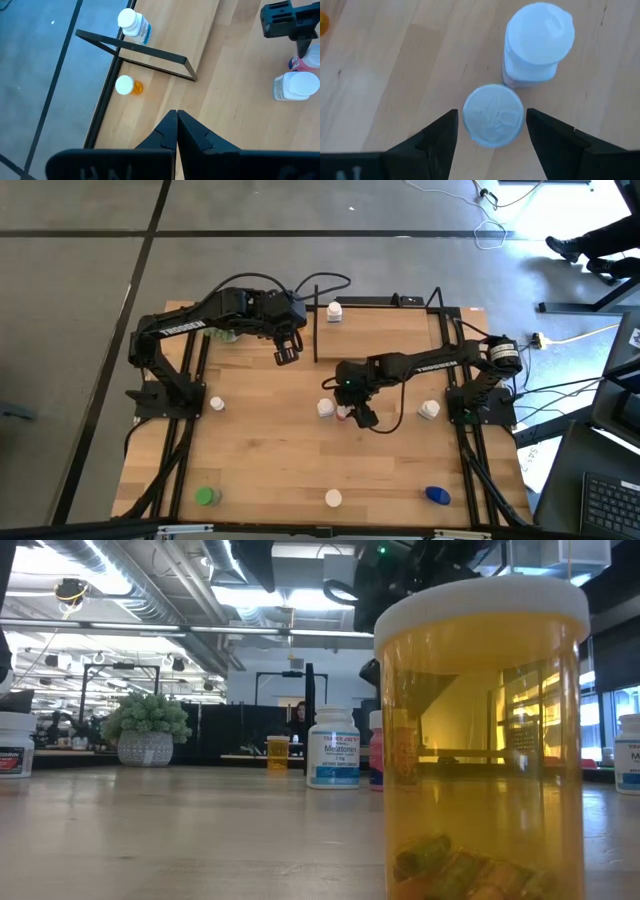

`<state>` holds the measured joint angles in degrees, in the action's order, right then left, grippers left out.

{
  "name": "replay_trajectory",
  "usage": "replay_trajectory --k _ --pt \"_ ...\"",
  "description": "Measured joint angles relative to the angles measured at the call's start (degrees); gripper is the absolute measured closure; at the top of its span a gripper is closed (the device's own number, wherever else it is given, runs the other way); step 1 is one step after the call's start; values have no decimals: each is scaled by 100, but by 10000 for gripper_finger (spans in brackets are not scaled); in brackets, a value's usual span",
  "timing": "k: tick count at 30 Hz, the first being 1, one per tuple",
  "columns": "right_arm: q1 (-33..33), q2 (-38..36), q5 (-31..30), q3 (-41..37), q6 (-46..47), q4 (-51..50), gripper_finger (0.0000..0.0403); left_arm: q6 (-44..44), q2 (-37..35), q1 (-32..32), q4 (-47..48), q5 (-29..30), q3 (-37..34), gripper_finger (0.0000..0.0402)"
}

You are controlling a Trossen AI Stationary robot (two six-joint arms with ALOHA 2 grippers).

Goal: Pick and place medicine bottles onto shelf by color
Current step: Put the pink medicine bottle on the shelf

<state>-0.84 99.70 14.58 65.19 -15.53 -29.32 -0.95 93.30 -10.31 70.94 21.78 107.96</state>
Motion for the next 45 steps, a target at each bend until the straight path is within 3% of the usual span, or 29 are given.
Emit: replay_trajectory --k 14,22,30,40,45 --pt "2 170 -209 -7 2 157 166 308 2 -2 -44 -2085 0 401" --pt "2 286 -218 -7 9 181 173 306 2 -2 -72 -2130 2 401" --pt "2 286 -272 -7 35 216 233 302 2 -2 -72 -2127 4 401" --pt "2 284 -501 -7 306 210 216 302 2 0 -72 -2127 4 401" --pt "0 280 -510 -7 319 199 229 302 2 -2 -70 -2126 4 401"
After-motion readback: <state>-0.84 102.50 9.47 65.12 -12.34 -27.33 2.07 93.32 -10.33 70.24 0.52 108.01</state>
